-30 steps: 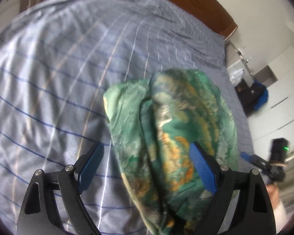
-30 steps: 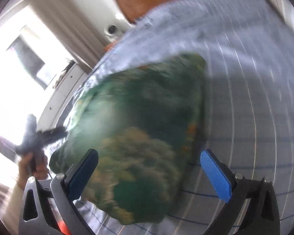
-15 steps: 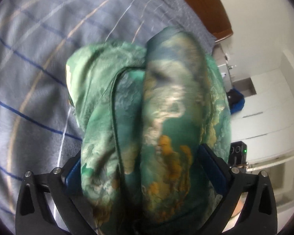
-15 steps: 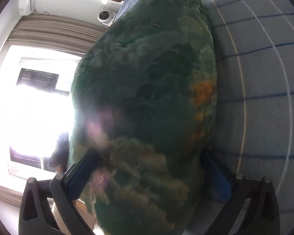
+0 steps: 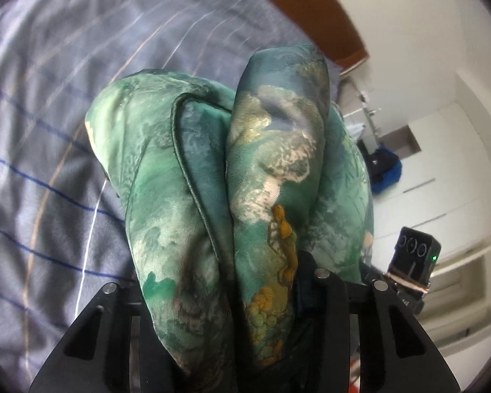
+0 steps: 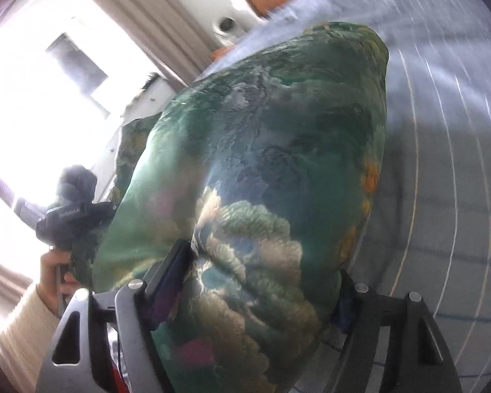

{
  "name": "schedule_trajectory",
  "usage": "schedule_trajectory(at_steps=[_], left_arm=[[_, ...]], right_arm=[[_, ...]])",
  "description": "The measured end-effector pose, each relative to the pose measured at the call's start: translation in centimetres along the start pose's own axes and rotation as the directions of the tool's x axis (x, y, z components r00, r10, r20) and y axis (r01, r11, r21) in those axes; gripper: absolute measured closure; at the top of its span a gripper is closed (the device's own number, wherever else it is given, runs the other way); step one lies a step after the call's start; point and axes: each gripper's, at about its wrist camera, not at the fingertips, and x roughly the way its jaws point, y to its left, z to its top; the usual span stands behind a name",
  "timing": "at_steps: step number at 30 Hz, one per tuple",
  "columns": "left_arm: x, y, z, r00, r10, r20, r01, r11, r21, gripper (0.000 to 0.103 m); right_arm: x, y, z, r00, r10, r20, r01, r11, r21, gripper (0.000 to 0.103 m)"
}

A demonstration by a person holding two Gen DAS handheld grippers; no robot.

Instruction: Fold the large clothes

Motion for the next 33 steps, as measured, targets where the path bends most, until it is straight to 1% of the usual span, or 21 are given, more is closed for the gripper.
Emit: schedule_trajectory(at_steps=[3,6,8,9,10,11,13,14,15,17,18,21,22,23,25,27,28,29,31,32,33], left_arm=[[-2.2,-2.7,0.4,0.998,-0.036,0.045,0.034,0.998,0.047,0.062],[-2.5,-5.0,0.8,0.997,-0.029,0.071,0.021,0.994,0.104,0.060],[-0.9,-5.5,0.8,0.997,0.008,0.075,-0.016,0.994,0.110,0.048],[-0.4,-5.0,0.5,0.997,0.030,0.072,-0.038,0.994,0.106,0.036],[0.1,-4.1,0.0,0.996,0.059,0.063,-0.065,0.993,0.096,0.025],[1.4,-3.2,-0.4,0.994,0.100,0.038,-0.103,0.991,0.080,0.023],[1.4,-2.2,-1.5,0.987,0.160,0.019,-0.161,0.984,0.077,0.025],[1.0,-2.3,-2.4,0.977,0.208,0.041,-0.211,0.972,0.107,0.025],[0.0,-3.1,-3.5,0.964,0.249,0.098,-0.262,0.952,0.157,0.025],[-2.4,-5.7,-5.8,0.921,0.317,0.227,-0.368,0.899,0.236,0.024],[-3.8,-7.5,-7.2,0.889,0.352,0.293,-0.430,0.860,0.274,0.020],[-6.7,-13.0,-11.3,0.827,0.350,0.440,-0.521,0.771,0.366,0.002],[-7.3,-14.6,-12.8,0.809,0.349,0.473,-0.545,0.746,0.382,0.001],[-8.0,-16.7,-14.6,0.787,0.358,0.503,-0.578,0.713,0.396,0.000],[-8.2,-19.0,-16.8,0.754,0.389,0.530,-0.623,0.679,0.389,0.000],[-8.1,-21.0,-18.7,0.729,0.420,0.540,-0.654,0.659,0.370,0.000],[-8.2,-21.9,-20.0,0.710,0.446,0.546,-0.677,0.644,0.355,0.000],[-8.2,-22.3,-20.8,0.689,0.467,0.555,-0.699,0.630,0.338,0.000],[-8.4,-23.6,-23.5,0.617,0.505,0.603,-0.761,0.578,0.294,0.000],[-8.3,-24.1,-24.4,0.594,0.515,0.618,-0.778,0.564,0.278,0.000],[-8.4,-24.1,-25.0,0.582,0.521,0.624,-0.787,0.556,0.269,0.000]], right_arm=[[-2.3,1.2,0.2,0.996,0.061,0.071,-0.059,0.998,-0.028,0.030],[-4.5,1.2,0.5,0.987,0.102,0.123,-0.098,0.994,-0.039,0.030],[-5.0,0.2,0.9,0.985,0.117,0.130,-0.115,0.993,-0.020,0.029],[-4.8,-0.4,0.9,0.985,0.120,0.125,-0.121,0.993,0.000,0.026],[-4.2,-1.7,0.6,0.987,0.119,0.106,-0.125,0.991,0.050,0.017],[-3.4,-2.8,0.2,0.992,0.097,0.081,-0.105,0.990,0.098,0.004],[-2.8,-4.9,-0.8,0.999,-0.032,0.036,0.026,0.988,0.150,0.000],[-3.2,-5.5,-1.3,0.994,-0.099,0.038,0.092,0.985,0.144,0.000],[-3.8,-5.7,-2.0,0.988,-0.147,0.046,0.140,0.981,0.134,0.000],[-5.7,-5.2,-3.3,0.972,-0.229,0.058,0.223,0.970,0.096,0.000],[-6.9,-4.2,-4.1,0.952,-0.299,0.064,0.295,0.954,0.055,0.000],[-9.5,-1.2,-5.7,0.922,-0.373,0.109,0.379,0.924,-0.049,0.000],[-10.3,0.3,-6.3,0.911,-0.392,0.125,0.403,0.912,-0.077,0.000],[-10.8,1.5,-6.8,0.904,-0.406,0.135,0.420,0.902,-0.097,0.000],[-12.5,4.8,-8.1,0.887,-0.433,0.161,0.454,0.882,-0.125,0.000],[-14.2,7.2,-9.4,0.875,-0.446,0.189,0.473,0.872,-0.129,0.000],[-15.3,7.7,-10.7,0.874,-0.443,0.200,0.472,0.872,-0.131,0.000],[-15.3,8.5,-10.6,0.874,-0.438,0.211,0.470,0.872,-0.135,0.000],[-17.1,10.9,-12.7,0.875,-0.431,0.220,0.467,0.872,-0.148,0.000],[-16.9,11.1,-13.2,0.877,-0.428,0.217,0.464,0.872,-0.156,0.000],[-17.4,12.1,-13.9,0.881,-0.424,0.211,0.460,0.872,-0.169,0.000]])
